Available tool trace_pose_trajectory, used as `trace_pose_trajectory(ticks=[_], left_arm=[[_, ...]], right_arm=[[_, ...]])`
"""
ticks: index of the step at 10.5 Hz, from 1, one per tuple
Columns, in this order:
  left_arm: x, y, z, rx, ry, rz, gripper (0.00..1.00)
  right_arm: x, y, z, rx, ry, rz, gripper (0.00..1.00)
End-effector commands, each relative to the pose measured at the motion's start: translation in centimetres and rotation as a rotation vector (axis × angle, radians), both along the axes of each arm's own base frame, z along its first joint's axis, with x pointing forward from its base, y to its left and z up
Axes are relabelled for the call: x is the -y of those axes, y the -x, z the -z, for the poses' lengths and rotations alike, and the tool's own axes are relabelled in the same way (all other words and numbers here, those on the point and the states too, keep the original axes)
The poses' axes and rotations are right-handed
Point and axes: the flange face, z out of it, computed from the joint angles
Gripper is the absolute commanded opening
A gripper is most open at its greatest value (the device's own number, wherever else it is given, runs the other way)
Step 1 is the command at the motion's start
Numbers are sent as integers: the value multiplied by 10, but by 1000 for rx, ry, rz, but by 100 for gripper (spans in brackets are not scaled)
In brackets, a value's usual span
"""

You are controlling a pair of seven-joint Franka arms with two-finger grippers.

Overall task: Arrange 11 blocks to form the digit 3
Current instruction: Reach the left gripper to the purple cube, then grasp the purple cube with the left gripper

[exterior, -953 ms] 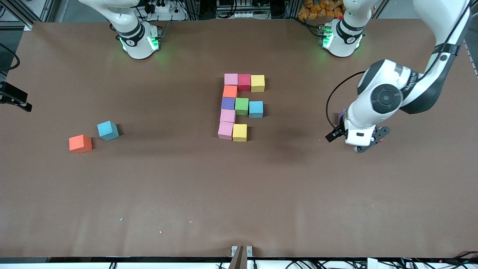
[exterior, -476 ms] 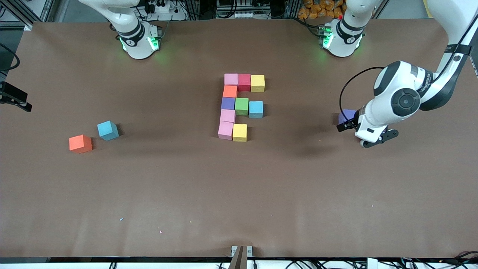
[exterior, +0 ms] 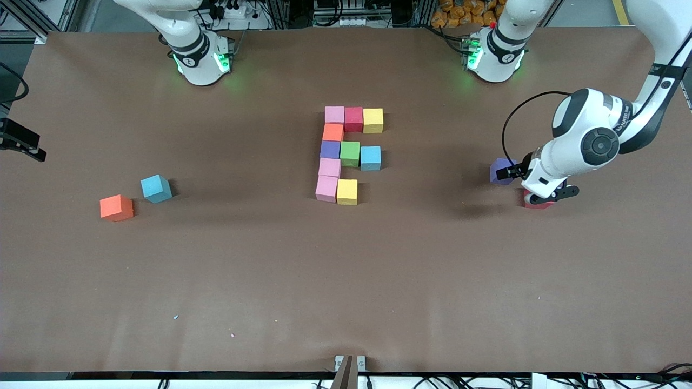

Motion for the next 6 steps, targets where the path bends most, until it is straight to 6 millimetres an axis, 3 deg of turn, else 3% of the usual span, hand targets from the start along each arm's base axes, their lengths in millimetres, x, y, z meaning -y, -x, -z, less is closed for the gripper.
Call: trace_pose_trajectory(ticks=[1, 6], left_arm=[[-7, 9, 11, 15, 31, 66, 100], [-9, 15, 35, 10, 36, 141, 100]], right_arm=[[2, 0, -4, 4, -13, 13, 100], [2, 0, -4, 4, -13, 12, 100]])
